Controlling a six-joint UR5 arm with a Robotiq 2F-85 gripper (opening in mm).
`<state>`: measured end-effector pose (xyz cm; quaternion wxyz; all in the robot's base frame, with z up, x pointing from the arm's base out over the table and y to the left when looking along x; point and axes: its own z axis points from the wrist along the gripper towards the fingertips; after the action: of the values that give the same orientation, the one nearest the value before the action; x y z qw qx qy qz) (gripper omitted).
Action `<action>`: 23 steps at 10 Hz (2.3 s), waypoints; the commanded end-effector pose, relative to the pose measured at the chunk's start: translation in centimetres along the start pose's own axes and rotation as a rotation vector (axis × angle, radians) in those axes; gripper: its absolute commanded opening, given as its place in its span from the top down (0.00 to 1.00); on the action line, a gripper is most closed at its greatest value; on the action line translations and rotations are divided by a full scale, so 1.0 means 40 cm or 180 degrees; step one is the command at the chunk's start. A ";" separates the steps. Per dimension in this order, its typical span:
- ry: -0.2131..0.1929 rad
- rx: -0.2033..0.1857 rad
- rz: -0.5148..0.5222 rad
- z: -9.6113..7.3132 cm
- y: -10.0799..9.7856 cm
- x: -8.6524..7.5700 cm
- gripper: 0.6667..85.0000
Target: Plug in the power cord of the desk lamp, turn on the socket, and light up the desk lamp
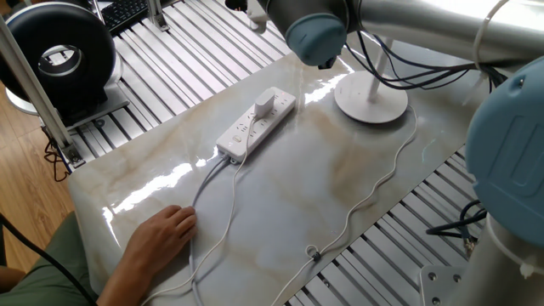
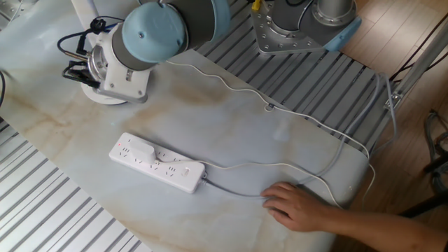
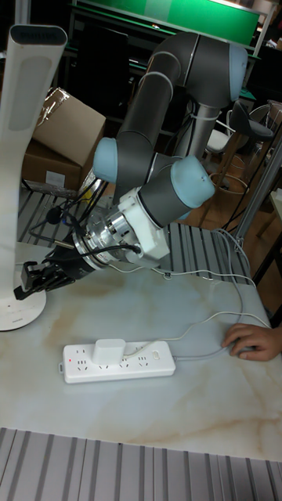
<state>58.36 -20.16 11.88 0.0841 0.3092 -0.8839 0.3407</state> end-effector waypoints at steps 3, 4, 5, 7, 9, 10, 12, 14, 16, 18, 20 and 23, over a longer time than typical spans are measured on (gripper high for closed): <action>-0.0002 -0.0019 0.0025 0.012 0.011 0.007 1.00; -0.0017 -0.0014 0.0035 0.013 0.011 0.003 1.00; -0.0038 -0.0035 0.0037 0.013 0.015 -0.002 1.00; -0.0068 -0.0026 0.0081 0.013 0.013 -0.008 1.00; -0.0016 -0.0130 0.0167 0.013 0.035 0.002 1.00; 0.0140 -0.0138 0.0236 0.012 0.038 0.033 1.00; 0.0334 -0.0147 0.0367 0.009 0.042 0.072 1.00; 0.0481 -0.0163 0.0439 0.005 0.048 0.101 1.00; 0.0692 -0.0226 0.0534 -0.003 0.066 0.142 1.00; 0.0657 -0.0272 0.0540 -0.002 0.075 0.134 1.00; 0.0515 -0.0056 0.0449 0.025 0.023 0.116 1.00; 0.0377 0.0067 0.0387 0.068 -0.033 0.086 1.00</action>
<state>55.13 -23.08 12.23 0.1285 0.2256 -0.8932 0.3671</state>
